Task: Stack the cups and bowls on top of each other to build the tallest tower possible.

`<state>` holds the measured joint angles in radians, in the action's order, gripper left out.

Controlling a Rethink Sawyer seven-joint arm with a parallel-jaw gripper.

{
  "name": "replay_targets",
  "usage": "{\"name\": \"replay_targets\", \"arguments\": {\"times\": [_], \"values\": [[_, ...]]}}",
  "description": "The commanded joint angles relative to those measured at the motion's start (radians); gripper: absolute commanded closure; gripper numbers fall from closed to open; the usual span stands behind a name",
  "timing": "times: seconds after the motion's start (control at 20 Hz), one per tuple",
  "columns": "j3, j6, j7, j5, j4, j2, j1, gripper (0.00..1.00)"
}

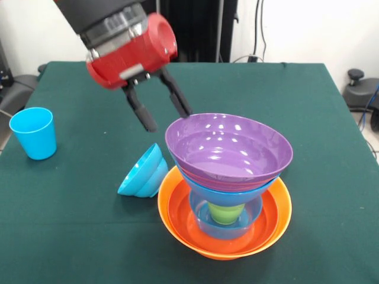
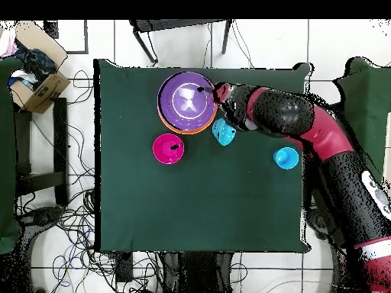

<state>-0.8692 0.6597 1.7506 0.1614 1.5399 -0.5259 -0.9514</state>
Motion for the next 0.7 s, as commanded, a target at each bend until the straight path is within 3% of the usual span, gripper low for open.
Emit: {"name": "replay_targets", "arguments": {"times": [0.05, 0.15, 0.25, 0.35, 0.7], "values": [[0.02, 0.132, 0.017, -0.041, 0.005, -0.037, 0.031, 0.0], [0.035, 0.154, 0.003, -0.044, -0.045, -0.038, 0.05, 0.0], [0.056, 0.104, -0.006, -0.014, -0.036, -0.05, 0.042, 0.0], [0.1, 0.089, -0.029, 0.036, -0.086, -0.058, 0.051, 0.0], [0.199, 0.219, -0.028, 0.076, -0.211, -0.09, 0.062, 0.0]]}}
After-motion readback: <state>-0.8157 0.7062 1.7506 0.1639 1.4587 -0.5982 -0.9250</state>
